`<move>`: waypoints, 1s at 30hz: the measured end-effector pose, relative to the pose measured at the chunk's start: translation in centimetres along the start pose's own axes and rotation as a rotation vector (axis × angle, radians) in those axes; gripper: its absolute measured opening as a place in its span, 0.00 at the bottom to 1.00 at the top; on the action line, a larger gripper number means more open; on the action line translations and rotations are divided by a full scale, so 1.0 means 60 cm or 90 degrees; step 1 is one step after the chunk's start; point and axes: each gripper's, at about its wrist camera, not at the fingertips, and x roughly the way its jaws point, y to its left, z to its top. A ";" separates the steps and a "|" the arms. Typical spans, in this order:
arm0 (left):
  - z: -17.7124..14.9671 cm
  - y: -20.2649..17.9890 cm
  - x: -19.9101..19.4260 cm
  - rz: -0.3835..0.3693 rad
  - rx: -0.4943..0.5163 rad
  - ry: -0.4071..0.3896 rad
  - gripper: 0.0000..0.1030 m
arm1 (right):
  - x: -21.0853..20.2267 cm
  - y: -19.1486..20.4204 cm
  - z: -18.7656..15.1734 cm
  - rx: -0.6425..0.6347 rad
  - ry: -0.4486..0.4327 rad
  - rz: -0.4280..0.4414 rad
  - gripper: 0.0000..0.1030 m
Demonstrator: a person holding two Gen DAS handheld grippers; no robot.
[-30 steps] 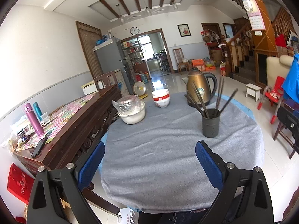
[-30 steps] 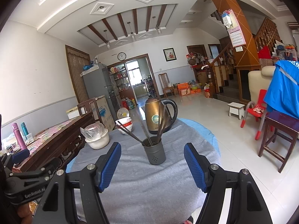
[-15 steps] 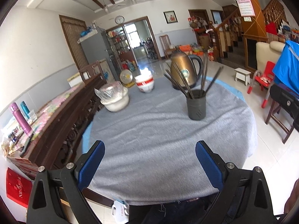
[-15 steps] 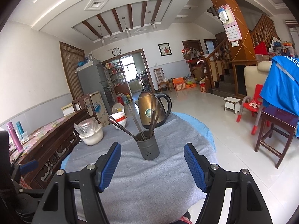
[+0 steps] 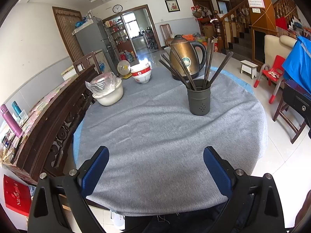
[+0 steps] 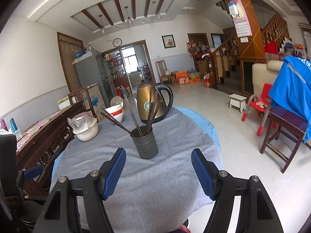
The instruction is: Organize utensils
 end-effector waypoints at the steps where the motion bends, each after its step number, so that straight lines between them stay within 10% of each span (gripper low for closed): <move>1: 0.002 0.003 0.003 0.001 -0.001 0.001 0.95 | 0.006 0.000 0.003 0.001 0.002 -0.001 0.71; 30: 0.108 0.099 0.138 0.037 -0.104 0.052 0.95 | 0.186 0.088 0.056 -0.058 0.090 0.011 0.71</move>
